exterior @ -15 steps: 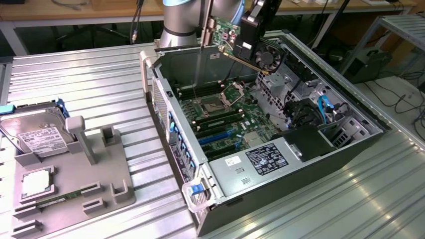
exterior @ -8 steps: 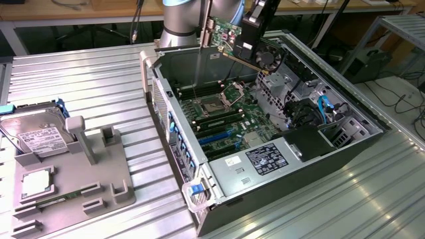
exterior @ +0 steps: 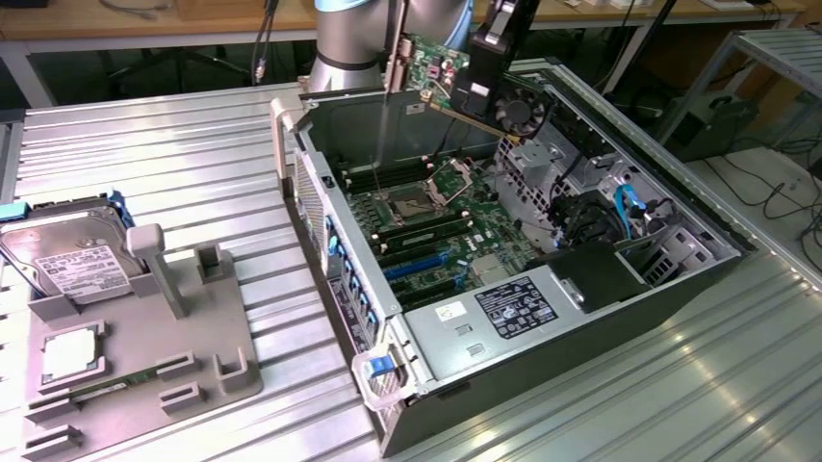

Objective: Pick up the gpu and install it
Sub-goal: 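Insert the gpu into the slot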

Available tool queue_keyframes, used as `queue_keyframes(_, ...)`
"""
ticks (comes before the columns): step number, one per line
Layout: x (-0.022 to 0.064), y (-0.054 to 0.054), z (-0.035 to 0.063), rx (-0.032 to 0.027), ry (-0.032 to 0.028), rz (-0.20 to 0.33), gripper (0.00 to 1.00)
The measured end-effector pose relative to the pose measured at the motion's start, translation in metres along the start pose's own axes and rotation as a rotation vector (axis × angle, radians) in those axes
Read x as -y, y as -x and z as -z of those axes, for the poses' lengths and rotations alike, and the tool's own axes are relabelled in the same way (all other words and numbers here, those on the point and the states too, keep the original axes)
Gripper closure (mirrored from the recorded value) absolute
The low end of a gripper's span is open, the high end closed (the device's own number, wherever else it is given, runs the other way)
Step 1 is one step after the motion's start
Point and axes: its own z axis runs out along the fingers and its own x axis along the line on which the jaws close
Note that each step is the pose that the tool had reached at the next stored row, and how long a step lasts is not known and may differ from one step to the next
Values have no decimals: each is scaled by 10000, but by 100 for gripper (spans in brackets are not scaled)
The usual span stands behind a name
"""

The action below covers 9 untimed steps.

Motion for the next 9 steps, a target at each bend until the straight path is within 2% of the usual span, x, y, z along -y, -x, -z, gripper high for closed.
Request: queue_keyframes(9,0,0,0,-17,0,517,72)
